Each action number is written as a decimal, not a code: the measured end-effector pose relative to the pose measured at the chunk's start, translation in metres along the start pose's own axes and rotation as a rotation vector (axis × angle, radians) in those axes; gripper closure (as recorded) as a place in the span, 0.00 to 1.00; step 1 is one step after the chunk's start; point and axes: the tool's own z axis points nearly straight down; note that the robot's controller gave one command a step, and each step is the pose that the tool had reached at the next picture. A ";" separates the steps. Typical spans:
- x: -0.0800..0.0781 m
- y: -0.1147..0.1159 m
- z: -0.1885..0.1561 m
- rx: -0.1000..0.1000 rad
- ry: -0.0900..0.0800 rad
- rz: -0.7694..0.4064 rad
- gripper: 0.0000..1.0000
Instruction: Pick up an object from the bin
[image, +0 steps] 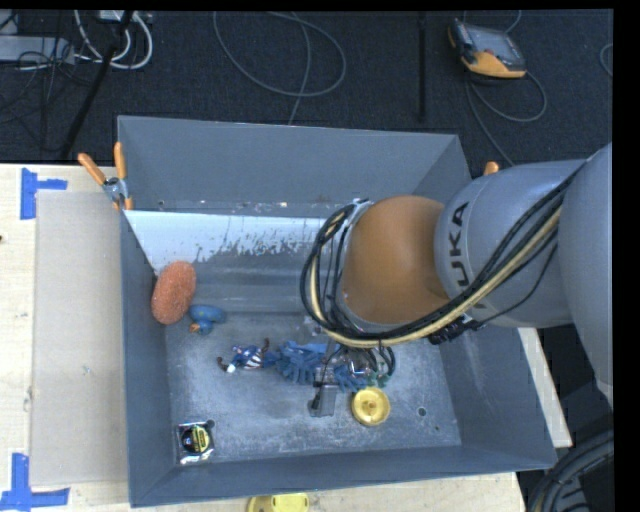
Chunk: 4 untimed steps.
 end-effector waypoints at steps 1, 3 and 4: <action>-0.032 -0.005 0.055 0.000 0.000 0.174 1.00; -0.032 -0.005 0.055 0.000 0.000 0.176 1.00; -0.003 -0.006 -0.095 0.001 0.005 0.188 1.00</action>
Offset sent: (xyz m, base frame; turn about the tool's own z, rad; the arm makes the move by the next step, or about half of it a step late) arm 0.0000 0.0000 0.0000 0.0000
